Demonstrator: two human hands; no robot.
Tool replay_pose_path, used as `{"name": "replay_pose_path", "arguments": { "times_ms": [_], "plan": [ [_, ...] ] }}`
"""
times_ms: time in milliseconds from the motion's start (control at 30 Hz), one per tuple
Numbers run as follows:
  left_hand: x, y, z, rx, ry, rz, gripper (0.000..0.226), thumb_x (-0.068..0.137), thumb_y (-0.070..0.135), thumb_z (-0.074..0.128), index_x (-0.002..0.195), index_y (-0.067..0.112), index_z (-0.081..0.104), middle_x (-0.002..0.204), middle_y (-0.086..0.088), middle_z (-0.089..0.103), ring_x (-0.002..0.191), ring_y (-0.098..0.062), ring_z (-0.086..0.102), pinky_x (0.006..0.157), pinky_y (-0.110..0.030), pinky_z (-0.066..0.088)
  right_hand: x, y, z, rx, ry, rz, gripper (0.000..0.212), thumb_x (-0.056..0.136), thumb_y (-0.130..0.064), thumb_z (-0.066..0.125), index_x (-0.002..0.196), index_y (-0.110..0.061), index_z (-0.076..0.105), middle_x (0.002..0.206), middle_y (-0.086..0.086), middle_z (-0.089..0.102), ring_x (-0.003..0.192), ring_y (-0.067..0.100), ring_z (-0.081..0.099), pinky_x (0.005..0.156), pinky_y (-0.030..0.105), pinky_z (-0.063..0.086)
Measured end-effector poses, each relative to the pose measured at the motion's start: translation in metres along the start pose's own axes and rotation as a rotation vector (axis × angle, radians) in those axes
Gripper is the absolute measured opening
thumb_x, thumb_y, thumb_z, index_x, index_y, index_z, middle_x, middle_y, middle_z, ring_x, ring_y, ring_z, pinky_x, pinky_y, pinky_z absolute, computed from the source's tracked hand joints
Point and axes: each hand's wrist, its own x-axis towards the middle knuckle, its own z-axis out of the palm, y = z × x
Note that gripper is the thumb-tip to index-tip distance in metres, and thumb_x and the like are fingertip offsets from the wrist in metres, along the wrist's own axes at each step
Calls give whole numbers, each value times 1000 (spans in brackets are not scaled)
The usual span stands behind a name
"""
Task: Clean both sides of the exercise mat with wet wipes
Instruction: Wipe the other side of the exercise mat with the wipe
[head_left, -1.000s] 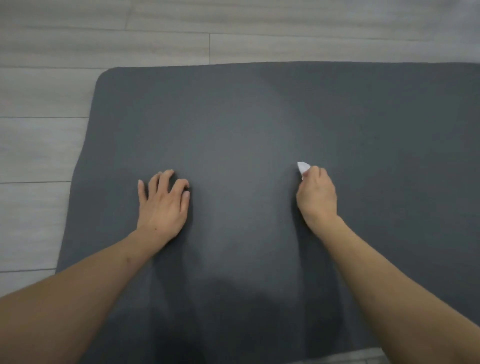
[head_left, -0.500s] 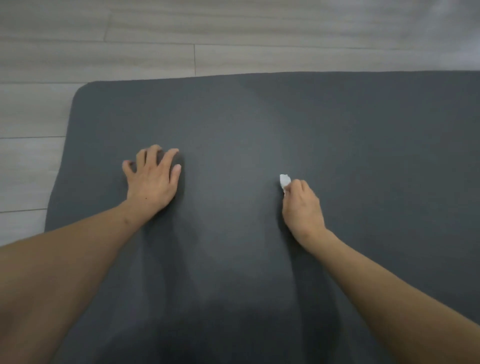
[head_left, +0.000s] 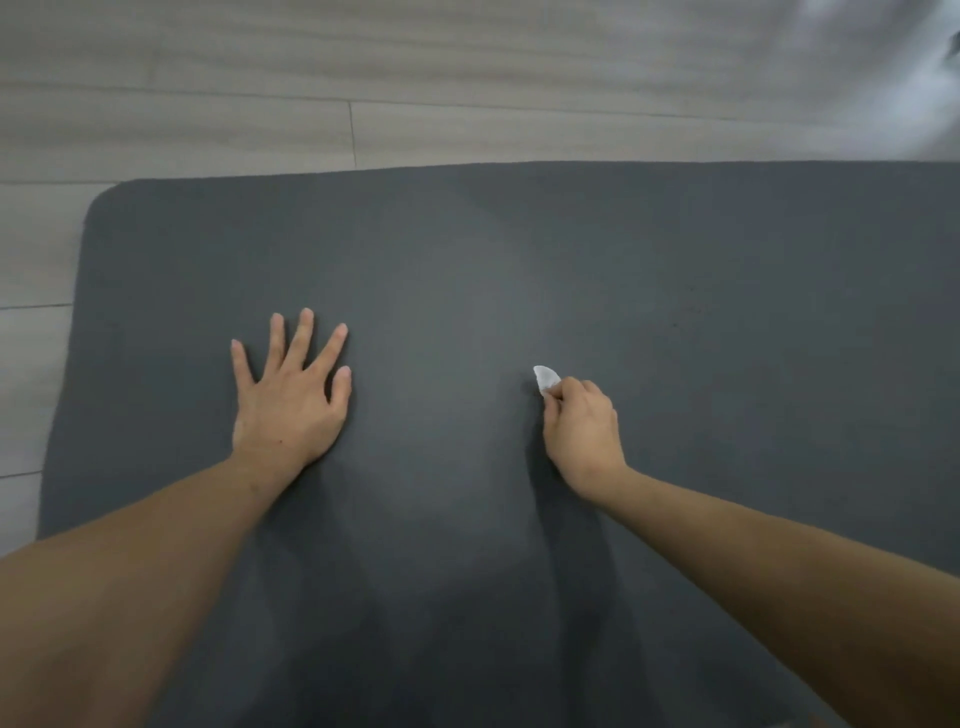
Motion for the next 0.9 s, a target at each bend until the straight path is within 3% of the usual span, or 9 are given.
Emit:
{"name": "replay_pose_path", "arguments": {
  "times_ms": [133, 200, 267, 367, 467, 567, 667, 800, 900],
  "plan": [
    [0, 0, 0, -6, -8, 6, 59, 106, 52, 18, 163, 43, 12, 174, 4, 3, 160, -21, -7, 123, -63, -3, -16, -46, 33, 27, 129, 78, 4, 90, -2, 56, 90, -4, 59, 88, 11, 56, 77, 32, 57, 65, 35, 43],
    [2, -1, -1, -11, -23, -10, 56, 106, 51, 21, 161, 45, 16, 173, 4, 8, 160, -20, -3, 123, -63, 0, -28, -62, 49, 34, 135, -78, 15, 80, 5, 65, 79, -6, 56, 78, 10, 54, 64, 28, 51, 55, 30, 39],
    [12, -3, -6, -19, 18, -2, 49, 104, 49, 28, 152, 47, 39, 166, 3, 29, 154, -24, 18, 118, -64, 13, -33, -70, 57, 25, 79, -290, 19, 75, 8, 68, 77, -6, 55, 75, 10, 52, 61, 27, 49, 54, 27, 34],
    [32, -8, -16, 26, 165, 100, 44, 97, 45, 31, 116, 31, 68, 123, -1, 55, 114, -31, 47, 97, -56, 32, -38, -84, 58, -42, -31, -593, 19, 76, 6, 65, 82, -7, 54, 81, 9, 50, 68, 27, 49, 50, 36, 45],
    [41, -12, -12, -9, 224, 86, 39, 97, 44, 35, 119, 32, 64, 124, 0, 51, 120, -30, 45, 107, -61, 27, -6, -52, 50, -81, 42, -536, 9, 80, 0, 56, 86, -7, 57, 83, 11, 52, 72, 32, 52, 54, 39, 48],
    [46, -15, -7, -24, 160, 59, 42, 104, 41, 40, 145, 38, 48, 159, 1, 36, 152, -23, 24, 118, -72, 3, 38, 3, 20, -140, 213, -138, 5, 85, 3, 56, 87, -1, 58, 86, 18, 55, 73, 40, 55, 59, 37, 37],
    [56, -13, -5, 5, 79, 61, 54, 106, 46, 29, 159, 43, 27, 172, 6, 16, 160, -20, 2, 118, -73, -5, 38, -5, 24, -99, 292, 170, 14, 91, -2, 49, 96, -1, 62, 95, 19, 60, 83, 42, 59, 69, 42, 43],
    [57, -16, -4, 27, 36, 71, 57, 106, 46, 22, 163, 44, 17, 173, 9, 8, 160, -19, -5, 120, -73, -2, -33, -125, 84, 12, 127, -292, 13, 82, -4, 57, 92, -10, 62, 86, 8, 59, 74, 29, 59, 63, 37, 51],
    [58, -16, -6, 20, 33, 77, 57, 106, 46, 23, 163, 44, 17, 173, 9, 8, 160, -19, -5, 120, -72, -2, -29, -121, 77, 11, 84, -502, 10, 82, -4, 61, 85, -10, 54, 81, 8, 51, 69, 28, 53, 50, 37, 47]
  ]
}}
